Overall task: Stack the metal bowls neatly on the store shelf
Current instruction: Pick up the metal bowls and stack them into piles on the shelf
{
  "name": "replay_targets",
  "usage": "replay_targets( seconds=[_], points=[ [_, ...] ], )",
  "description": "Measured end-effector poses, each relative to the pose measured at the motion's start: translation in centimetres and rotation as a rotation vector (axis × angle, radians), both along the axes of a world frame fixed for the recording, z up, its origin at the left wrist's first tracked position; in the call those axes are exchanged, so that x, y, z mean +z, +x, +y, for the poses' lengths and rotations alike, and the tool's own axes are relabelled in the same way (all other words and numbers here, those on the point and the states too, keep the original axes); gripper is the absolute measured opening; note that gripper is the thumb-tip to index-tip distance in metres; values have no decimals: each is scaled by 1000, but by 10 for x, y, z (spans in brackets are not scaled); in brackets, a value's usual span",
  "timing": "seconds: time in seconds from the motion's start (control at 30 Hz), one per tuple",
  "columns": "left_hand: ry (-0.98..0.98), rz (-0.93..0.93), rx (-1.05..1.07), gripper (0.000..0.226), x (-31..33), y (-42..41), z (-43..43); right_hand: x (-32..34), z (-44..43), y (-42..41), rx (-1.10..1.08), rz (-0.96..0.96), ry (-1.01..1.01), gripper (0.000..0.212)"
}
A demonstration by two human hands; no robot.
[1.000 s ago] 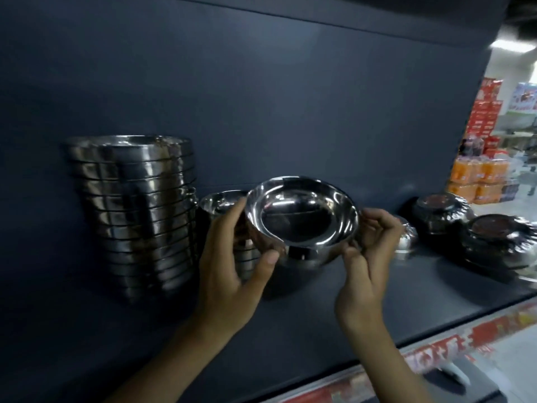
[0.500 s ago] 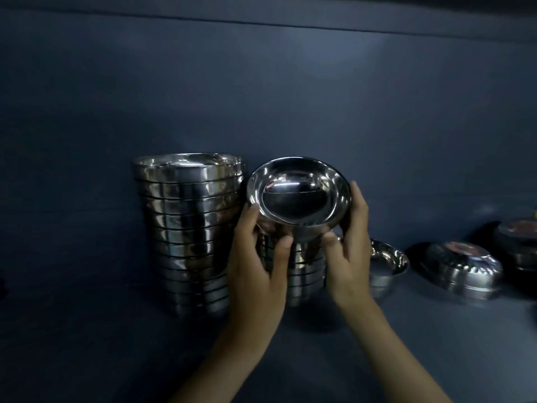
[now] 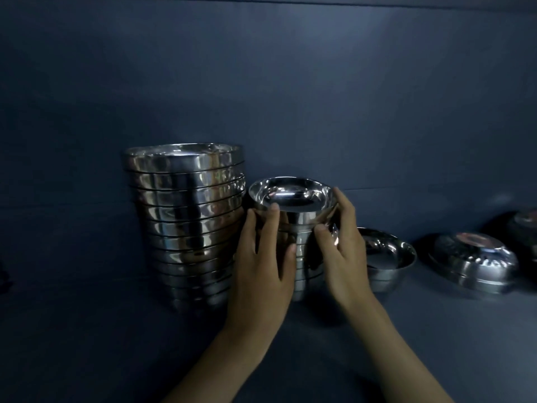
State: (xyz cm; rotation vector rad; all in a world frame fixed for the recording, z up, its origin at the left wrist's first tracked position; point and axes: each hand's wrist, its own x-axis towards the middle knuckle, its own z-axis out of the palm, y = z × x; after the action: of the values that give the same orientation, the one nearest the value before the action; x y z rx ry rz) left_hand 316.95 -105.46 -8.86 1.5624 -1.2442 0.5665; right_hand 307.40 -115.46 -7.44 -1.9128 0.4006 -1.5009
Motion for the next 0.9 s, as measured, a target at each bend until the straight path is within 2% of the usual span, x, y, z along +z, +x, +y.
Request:
replay_targets(
  seconds=[0.17, 0.33, 0.47, 0.63, 0.77, 0.9],
  points=[
    [38, 19, 26, 64, 0, -4, 2, -2, 1, -4, -35, 28, 6, 50],
    [89, -53, 114, 66, 0, -3, 5, -2, 5, -7, -67, 52, 16, 43],
    [47, -130, 184, 63, -1, -2, 5, -3, 6, -8, -76, 50, -9, 46],
    [-1, -159, 167, 61, 0, -3, 5, 1, 12, -10, -104, 91, -8, 47],
    [-35, -341, 139, 52, 4, -12, 10, 2, 10, -31, -217, 155, -70, 50],
    [32, -567, 35, 45, 3, -32, 4, -4, -7, -79, -385, 225, -102, 50]
  ],
)
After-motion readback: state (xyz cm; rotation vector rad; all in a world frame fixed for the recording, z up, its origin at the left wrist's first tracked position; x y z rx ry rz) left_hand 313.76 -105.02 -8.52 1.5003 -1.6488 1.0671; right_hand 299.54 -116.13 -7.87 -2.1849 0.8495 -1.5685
